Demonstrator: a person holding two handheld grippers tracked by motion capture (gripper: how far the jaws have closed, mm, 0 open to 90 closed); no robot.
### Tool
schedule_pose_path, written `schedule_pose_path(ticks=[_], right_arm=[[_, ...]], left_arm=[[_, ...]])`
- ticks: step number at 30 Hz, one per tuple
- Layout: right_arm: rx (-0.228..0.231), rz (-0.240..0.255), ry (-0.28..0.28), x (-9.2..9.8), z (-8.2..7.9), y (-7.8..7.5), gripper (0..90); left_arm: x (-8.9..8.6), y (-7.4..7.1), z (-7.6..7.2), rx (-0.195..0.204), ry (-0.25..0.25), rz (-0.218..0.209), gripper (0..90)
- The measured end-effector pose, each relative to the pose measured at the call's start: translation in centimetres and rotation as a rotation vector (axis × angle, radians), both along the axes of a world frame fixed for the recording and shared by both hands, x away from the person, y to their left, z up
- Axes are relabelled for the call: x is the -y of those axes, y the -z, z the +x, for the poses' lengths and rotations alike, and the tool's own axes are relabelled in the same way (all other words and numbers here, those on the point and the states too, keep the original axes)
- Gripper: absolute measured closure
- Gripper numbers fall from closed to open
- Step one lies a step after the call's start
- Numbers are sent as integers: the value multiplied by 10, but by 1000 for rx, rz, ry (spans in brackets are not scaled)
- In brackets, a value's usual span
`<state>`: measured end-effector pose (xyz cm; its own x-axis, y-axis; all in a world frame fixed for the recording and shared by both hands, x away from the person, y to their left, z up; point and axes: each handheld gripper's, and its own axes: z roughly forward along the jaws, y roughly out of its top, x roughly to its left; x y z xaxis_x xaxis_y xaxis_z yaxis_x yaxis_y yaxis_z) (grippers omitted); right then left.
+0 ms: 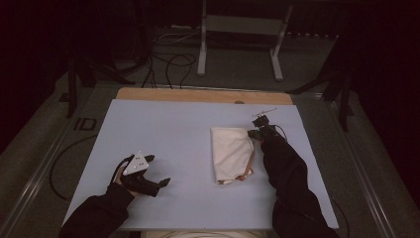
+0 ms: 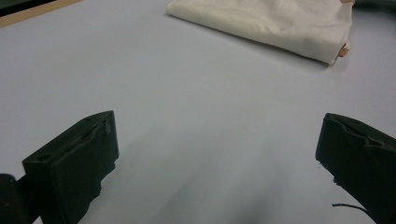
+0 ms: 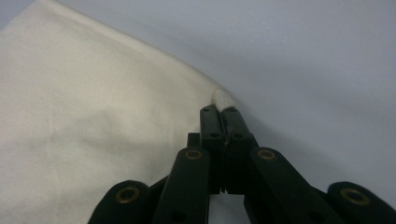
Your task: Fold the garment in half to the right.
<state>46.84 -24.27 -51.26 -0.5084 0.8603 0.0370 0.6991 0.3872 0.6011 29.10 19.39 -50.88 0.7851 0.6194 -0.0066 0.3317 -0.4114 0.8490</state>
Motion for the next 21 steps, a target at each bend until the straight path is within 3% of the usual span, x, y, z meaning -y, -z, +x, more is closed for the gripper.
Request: schedule_pose_path(ticks=[8, 16, 21], right_arm=[[-1, 11, -5, 0, 0, -2, 850], [44, 3, 4, -1, -4, -18, 718], [55, 31, -9, -4, -6, -28, 642]], left_arm=[[-1, -2, 0, 7, -6, -6, 1], [-4, -3, 1, 13, -19, -9, 1], [-4, -4, 0, 16, -18, -4, 1]])
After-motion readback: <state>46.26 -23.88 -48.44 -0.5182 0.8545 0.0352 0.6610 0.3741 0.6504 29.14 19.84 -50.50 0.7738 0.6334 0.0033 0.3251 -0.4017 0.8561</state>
